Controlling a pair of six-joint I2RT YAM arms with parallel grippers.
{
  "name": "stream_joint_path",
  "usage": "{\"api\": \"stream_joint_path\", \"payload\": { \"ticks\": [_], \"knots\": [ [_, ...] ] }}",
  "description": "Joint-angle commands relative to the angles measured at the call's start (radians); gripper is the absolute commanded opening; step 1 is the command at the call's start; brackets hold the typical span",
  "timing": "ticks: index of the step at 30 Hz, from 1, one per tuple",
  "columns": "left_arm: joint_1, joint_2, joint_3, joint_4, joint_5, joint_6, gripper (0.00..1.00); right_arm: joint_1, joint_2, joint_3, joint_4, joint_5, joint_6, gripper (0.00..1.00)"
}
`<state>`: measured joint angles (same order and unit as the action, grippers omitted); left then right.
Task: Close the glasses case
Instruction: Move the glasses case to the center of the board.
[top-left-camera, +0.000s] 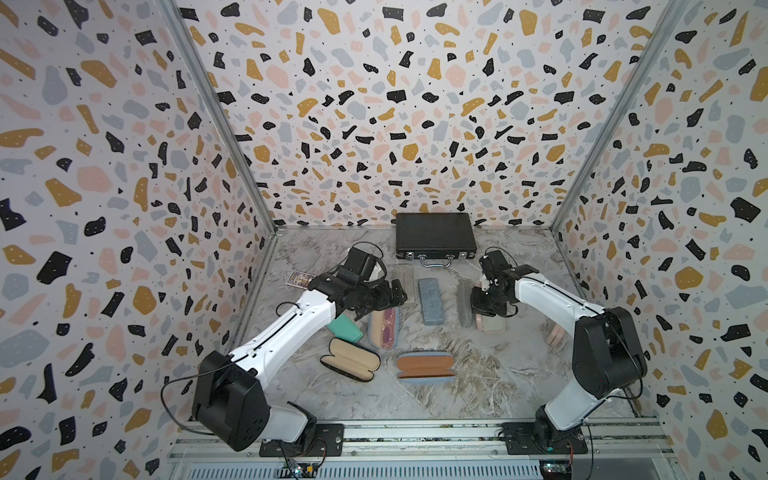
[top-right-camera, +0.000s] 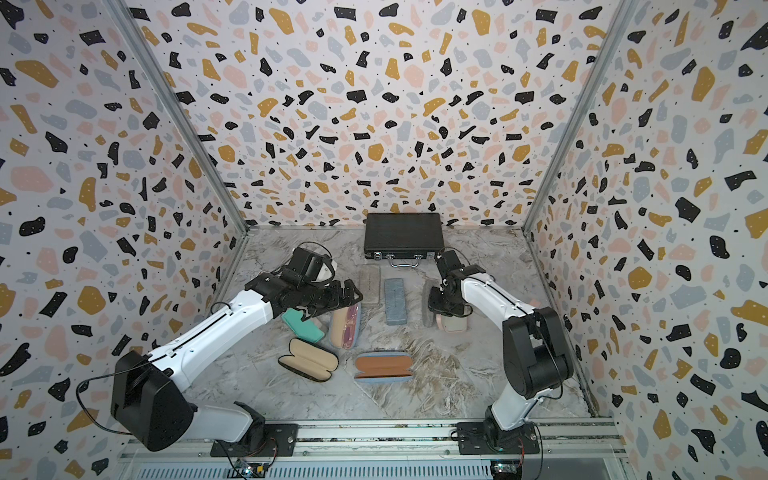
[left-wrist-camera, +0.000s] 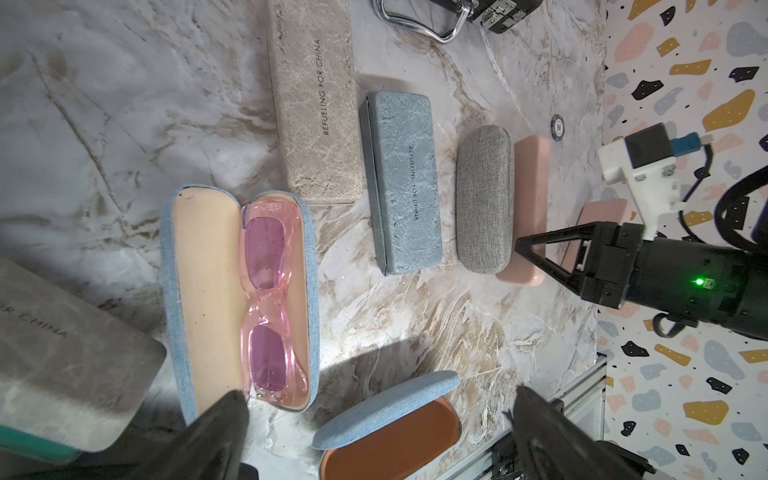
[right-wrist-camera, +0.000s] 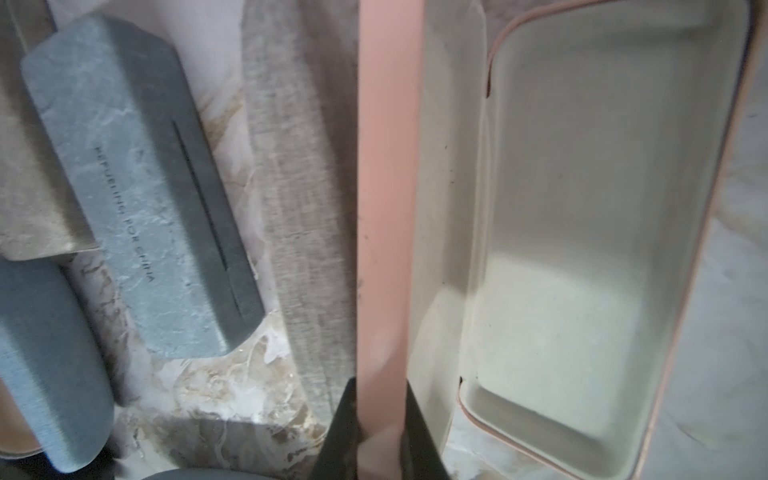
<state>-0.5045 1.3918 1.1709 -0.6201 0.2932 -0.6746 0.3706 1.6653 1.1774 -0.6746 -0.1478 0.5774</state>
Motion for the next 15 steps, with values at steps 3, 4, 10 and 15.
{"api": "stream_joint_path", "payload": {
  "ticks": [3,4,10,15],
  "knots": [
    [0.009,-0.034,-0.023,-0.004,-0.018,0.007,0.99,0.042,0.026,0.059,0.038,-0.010,0.039,0.08],
    [0.009,-0.037,-0.024,-0.004,-0.019,0.006,0.99,0.050,0.034,0.068,0.039,-0.012,0.039,0.08],
    [0.014,-0.047,-0.028,-0.011,-0.022,0.009,0.99,0.089,0.082,0.128,0.042,-0.026,0.036,0.09],
    [0.018,-0.052,-0.031,-0.018,-0.025,0.015,0.99,0.115,0.122,0.158,0.068,-0.054,0.047,0.09]
  ]
}}
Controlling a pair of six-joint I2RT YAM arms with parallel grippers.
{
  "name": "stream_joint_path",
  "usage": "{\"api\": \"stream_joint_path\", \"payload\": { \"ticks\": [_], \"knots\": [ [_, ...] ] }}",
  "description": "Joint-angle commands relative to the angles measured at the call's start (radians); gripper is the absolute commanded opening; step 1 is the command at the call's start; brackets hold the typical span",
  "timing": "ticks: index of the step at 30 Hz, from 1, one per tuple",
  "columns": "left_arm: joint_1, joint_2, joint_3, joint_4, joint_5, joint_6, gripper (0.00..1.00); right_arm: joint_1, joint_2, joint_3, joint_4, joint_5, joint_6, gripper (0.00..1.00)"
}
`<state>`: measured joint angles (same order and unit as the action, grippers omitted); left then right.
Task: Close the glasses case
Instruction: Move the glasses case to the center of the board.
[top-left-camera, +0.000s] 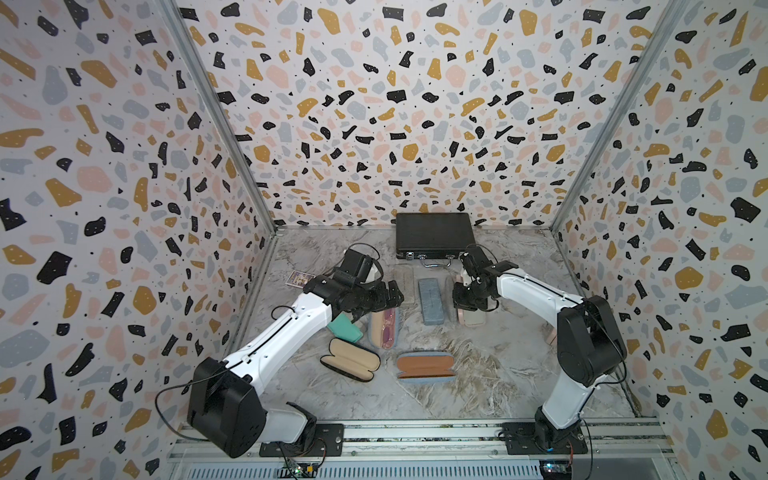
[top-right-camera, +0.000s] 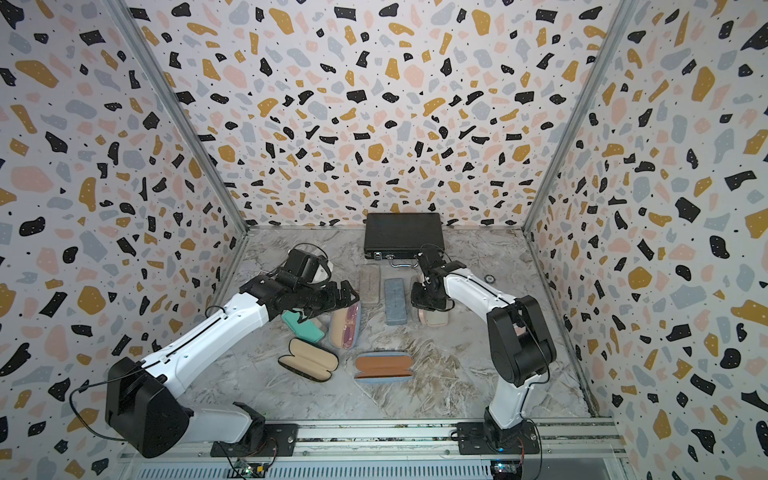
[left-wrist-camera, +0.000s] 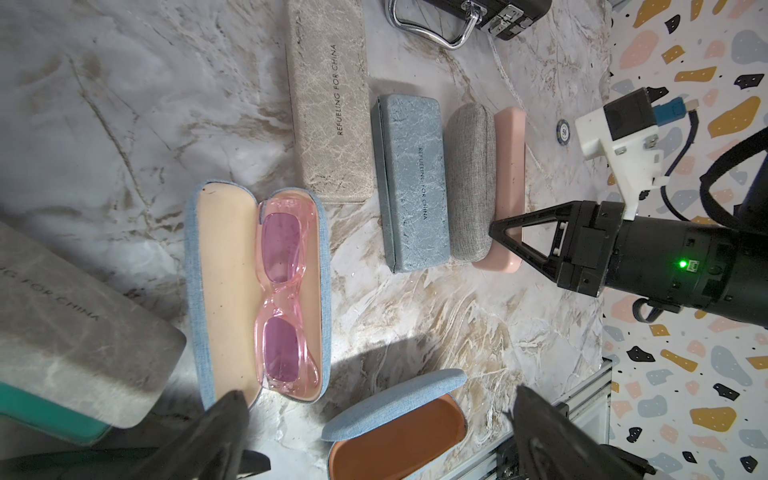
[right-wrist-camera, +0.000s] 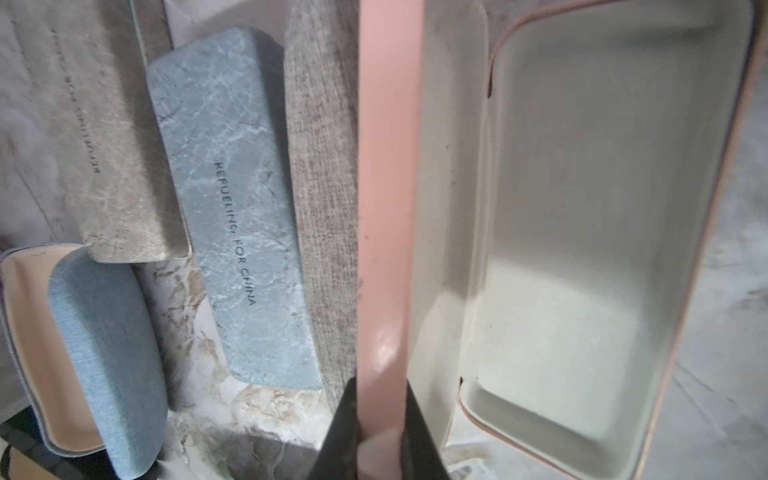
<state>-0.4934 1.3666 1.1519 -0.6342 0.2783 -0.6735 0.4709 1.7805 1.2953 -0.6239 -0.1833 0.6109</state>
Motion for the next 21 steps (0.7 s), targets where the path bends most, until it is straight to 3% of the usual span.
{"api": "stream_joint_path", "payload": {
  "ticks": [1,12,21],
  "knots": [
    [0.008,-0.027,-0.012,-0.007,-0.010,0.013,0.99,0.021,0.016,0.047,0.022,-0.022,0.015,0.09],
    [0.012,-0.029,-0.011,-0.013,-0.014,0.012,0.99,0.092,0.091,0.142,0.029,-0.028,0.040,0.08],
    [0.012,-0.009,-0.005,0.008,0.008,0.002,0.99,0.065,-0.029,0.061,-0.039,0.141,0.033,0.08]
  ]
}}
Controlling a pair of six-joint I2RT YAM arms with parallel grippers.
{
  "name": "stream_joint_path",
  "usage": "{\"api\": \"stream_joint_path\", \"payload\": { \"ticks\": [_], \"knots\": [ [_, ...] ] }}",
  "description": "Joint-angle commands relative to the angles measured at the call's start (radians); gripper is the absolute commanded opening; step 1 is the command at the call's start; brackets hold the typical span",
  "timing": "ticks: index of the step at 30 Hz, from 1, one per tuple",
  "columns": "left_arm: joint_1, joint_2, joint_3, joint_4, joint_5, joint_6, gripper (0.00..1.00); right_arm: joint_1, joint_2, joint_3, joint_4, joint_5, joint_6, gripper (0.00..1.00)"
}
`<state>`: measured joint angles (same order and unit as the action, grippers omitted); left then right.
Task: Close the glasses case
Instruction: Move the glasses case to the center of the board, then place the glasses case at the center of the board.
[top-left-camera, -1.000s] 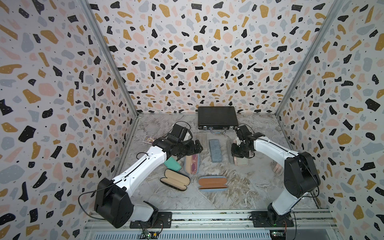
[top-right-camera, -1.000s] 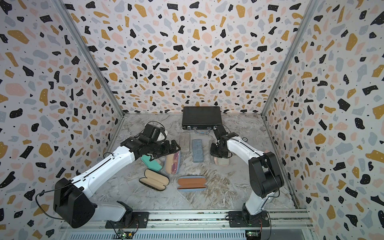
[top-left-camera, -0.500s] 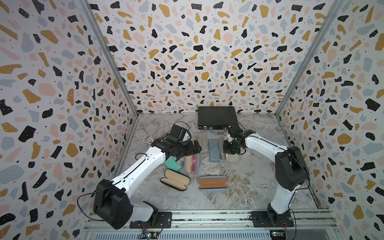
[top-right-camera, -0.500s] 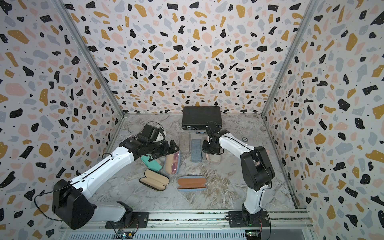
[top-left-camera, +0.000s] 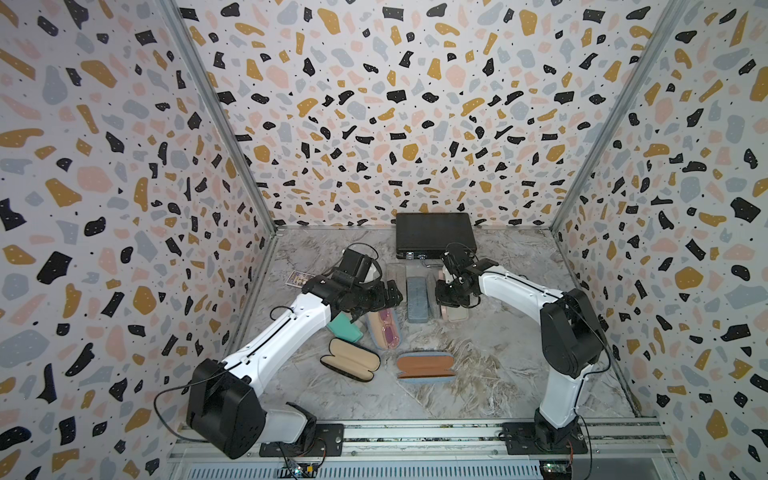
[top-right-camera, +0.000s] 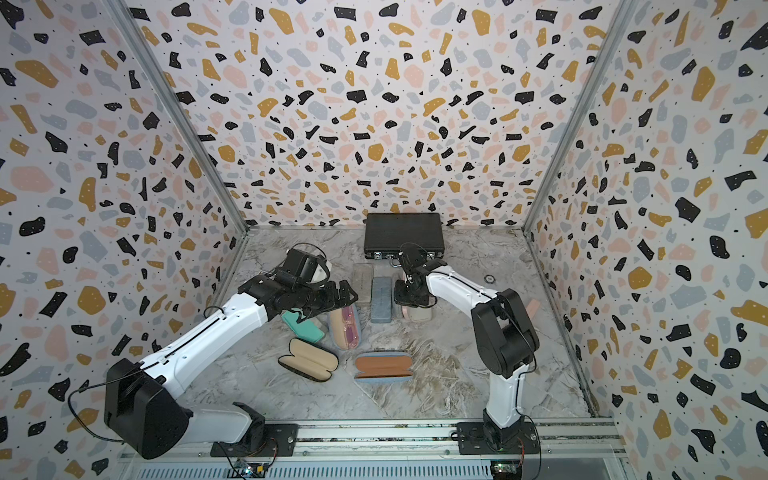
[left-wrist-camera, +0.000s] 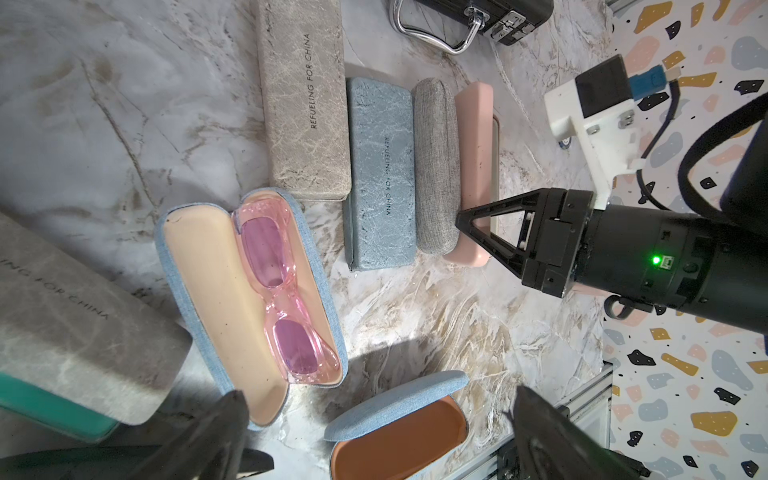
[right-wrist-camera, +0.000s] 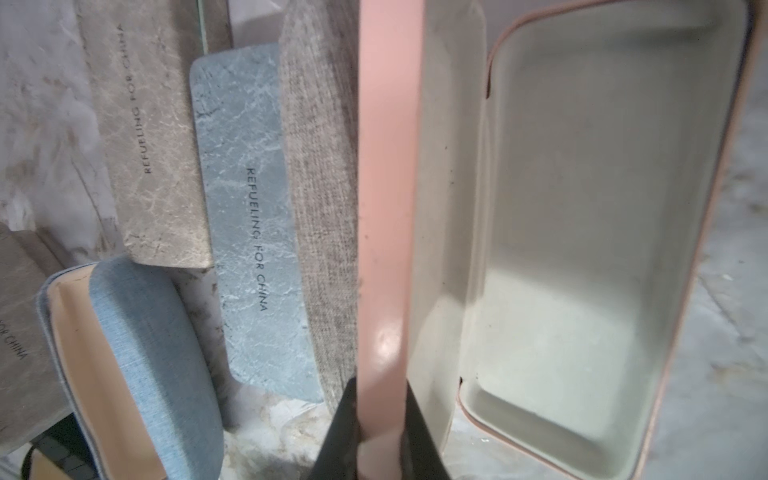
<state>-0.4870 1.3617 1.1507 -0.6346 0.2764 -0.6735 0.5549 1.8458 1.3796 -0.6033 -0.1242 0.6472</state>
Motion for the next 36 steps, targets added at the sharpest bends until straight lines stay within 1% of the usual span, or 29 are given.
{"api": "stream_joint_path", "payload": {
  "ticks": [1,5,9,15,22,26,31,34,36],
  "knots": [
    [0.005,0.002,-0.004,0.012,0.016,0.000,0.99,-0.033,-0.111,-0.042,-0.065,0.092,-0.001,0.08],
    [0.005,0.030,0.002,0.031,0.033,-0.010,0.99,-0.097,-0.182,-0.115,-0.055,0.096,-0.001,0.09],
    [0.005,0.064,0.018,0.045,0.054,-0.016,0.99,-0.153,-0.204,-0.146,-0.053,0.069,-0.019,0.10],
    [-0.002,0.121,0.047,0.061,0.075,-0.024,0.99,-0.189,-0.172,-0.150,-0.035,0.025,-0.035,0.12],
    [-0.013,0.168,0.082,0.062,0.077,-0.023,0.99,-0.192,-0.101,-0.108,-0.019,-0.018,-0.041,0.13],
    [-0.021,0.193,0.103,0.059,0.082,-0.019,0.99,-0.194,-0.088,-0.105,-0.018,-0.018,-0.044,0.21],
    [-0.031,0.230,0.146,0.057,0.095,-0.012,0.99,-0.193,-0.103,-0.095,-0.038,-0.017,-0.046,0.35],
    [-0.038,0.250,0.176,0.058,0.103,-0.009,0.99,-0.193,-0.122,-0.077,-0.077,-0.001,-0.053,0.41],
    [-0.044,0.265,0.199,0.058,0.112,-0.005,0.99,-0.193,-0.142,-0.066,-0.107,0.012,-0.057,0.43]
  ]
}}
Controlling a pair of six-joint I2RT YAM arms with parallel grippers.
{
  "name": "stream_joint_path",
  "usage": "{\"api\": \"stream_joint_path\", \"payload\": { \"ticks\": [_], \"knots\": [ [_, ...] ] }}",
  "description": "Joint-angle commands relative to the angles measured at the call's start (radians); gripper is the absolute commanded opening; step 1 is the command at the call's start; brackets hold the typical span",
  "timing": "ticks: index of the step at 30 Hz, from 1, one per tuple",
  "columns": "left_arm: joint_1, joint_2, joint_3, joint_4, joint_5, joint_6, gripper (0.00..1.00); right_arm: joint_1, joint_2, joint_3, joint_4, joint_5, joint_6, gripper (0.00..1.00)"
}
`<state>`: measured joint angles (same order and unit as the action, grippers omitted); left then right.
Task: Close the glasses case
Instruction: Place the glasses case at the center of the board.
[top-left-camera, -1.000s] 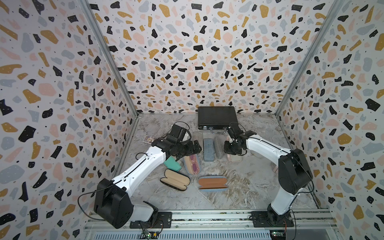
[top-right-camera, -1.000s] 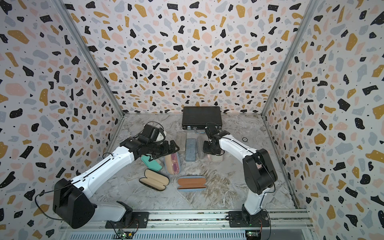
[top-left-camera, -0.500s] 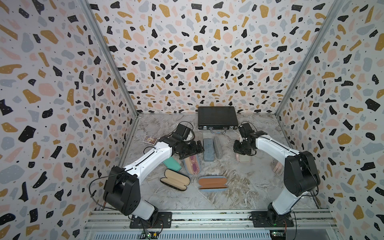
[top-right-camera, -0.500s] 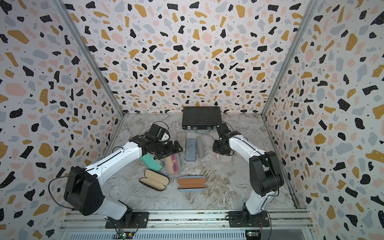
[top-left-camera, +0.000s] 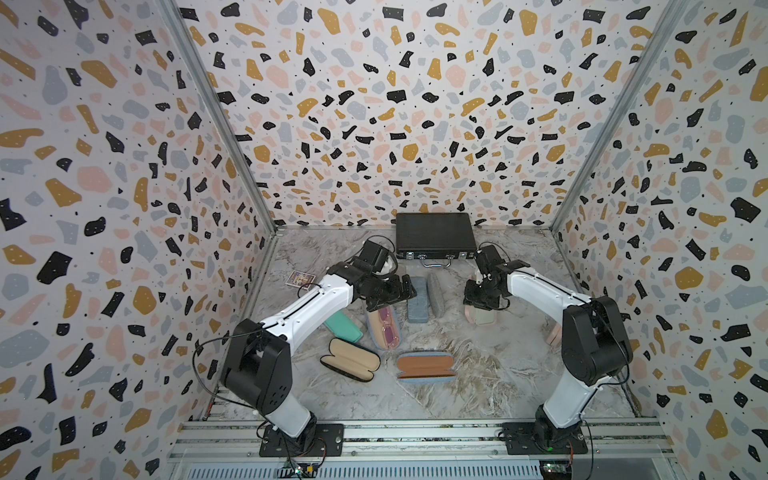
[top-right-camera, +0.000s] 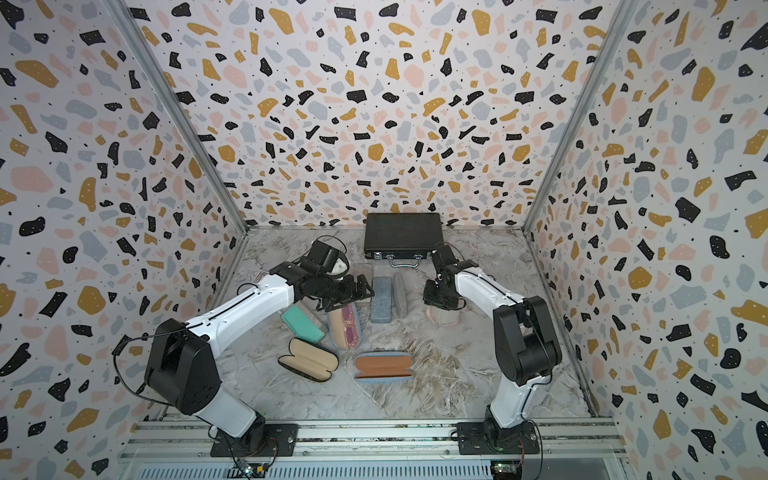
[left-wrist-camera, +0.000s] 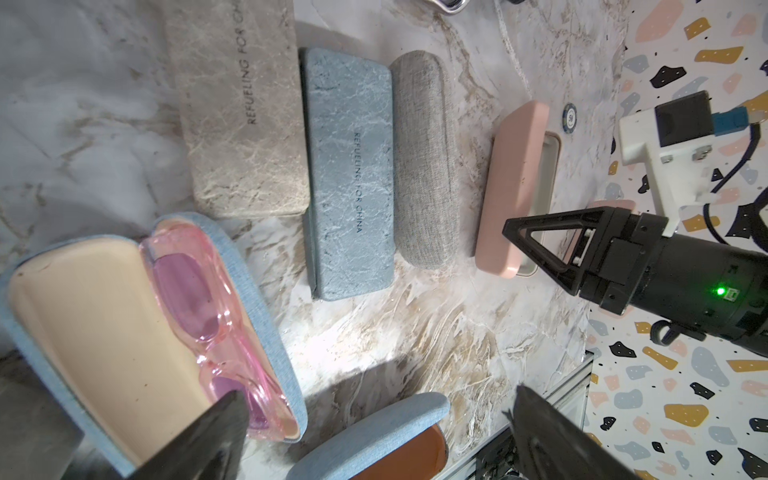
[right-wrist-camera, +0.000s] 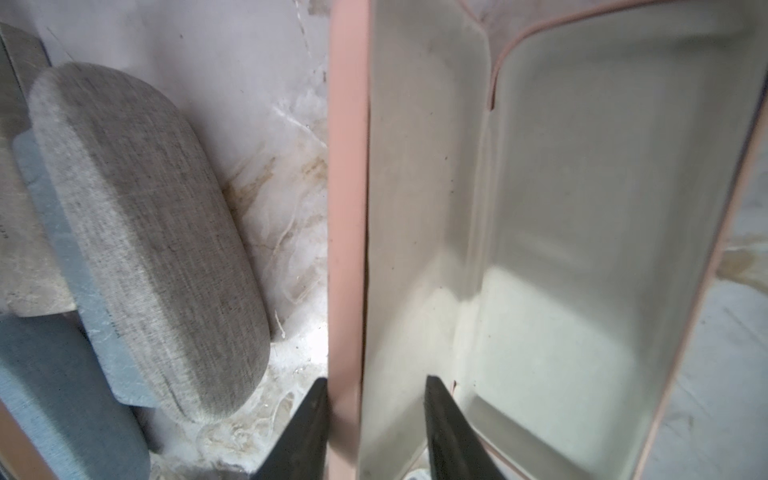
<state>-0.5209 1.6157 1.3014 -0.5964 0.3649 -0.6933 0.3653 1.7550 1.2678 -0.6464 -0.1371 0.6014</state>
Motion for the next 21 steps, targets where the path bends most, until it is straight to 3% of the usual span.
{"api": "stream_joint_path", "payload": {
  "ticks": [1,7,11,14,16,18,21],
  "knots": [
    [-0.013,0.021,0.063,0.018,0.025,0.016,0.99,-0.003,-0.065,0.046,-0.073,0.032,-0.010,0.45],
    [-0.035,0.097,0.186,-0.016,0.036,0.032,1.00,-0.005,-0.165,0.042,-0.118,0.081,-0.017,0.50],
    [-0.047,0.161,0.271,-0.037,0.044,0.039,0.90,-0.019,-0.197,0.045,-0.152,0.110,-0.032,0.50],
    [-0.056,0.225,0.350,-0.063,0.060,0.047,0.64,-0.040,-0.209,0.030,-0.160,0.122,-0.041,0.44],
    [-0.064,0.274,0.414,-0.092,0.069,0.053,0.40,-0.060,-0.218,0.015,-0.160,0.132,-0.042,0.29],
    [-0.075,0.321,0.479,-0.118,0.079,0.062,0.25,-0.086,-0.224,0.001,-0.161,0.137,-0.038,0.15],
    [-0.098,0.410,0.597,-0.192,0.077,0.090,0.03,-0.129,-0.224,-0.019,-0.160,0.131,-0.047,0.05]
  ]
}}
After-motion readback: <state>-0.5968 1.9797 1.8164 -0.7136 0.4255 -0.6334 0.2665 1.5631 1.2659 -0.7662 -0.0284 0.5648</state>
